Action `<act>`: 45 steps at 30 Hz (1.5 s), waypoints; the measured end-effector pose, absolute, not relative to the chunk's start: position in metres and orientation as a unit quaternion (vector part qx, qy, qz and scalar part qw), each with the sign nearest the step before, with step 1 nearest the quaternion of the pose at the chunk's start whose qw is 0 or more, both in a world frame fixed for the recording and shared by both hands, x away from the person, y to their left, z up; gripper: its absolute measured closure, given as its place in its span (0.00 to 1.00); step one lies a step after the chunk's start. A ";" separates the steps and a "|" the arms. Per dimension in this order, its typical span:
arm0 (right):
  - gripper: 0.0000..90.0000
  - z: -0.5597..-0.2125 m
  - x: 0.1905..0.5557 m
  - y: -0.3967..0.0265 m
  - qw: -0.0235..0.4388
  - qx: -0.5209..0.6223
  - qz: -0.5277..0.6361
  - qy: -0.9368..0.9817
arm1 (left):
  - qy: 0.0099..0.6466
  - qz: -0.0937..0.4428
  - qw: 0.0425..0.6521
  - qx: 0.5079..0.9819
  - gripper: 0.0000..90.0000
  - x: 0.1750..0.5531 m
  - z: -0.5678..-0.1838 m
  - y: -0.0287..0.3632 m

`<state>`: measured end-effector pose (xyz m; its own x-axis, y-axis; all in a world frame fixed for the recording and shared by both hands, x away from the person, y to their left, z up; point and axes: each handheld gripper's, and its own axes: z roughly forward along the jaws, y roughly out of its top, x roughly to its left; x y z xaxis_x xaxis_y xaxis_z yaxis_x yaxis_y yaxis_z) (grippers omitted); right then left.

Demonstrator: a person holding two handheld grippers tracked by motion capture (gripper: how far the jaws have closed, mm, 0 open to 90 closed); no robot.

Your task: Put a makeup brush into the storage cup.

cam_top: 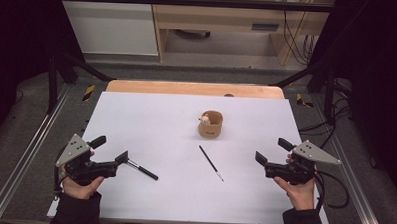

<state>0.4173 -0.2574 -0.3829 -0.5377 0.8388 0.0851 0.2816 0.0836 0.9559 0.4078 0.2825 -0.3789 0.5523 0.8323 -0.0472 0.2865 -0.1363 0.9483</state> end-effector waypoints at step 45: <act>0.13 -0.380 0.437 -0.165 0.219 0.373 0.469 0.770 | 0.410 0.259 0.491 0.724 0.08 0.406 -0.396 0.290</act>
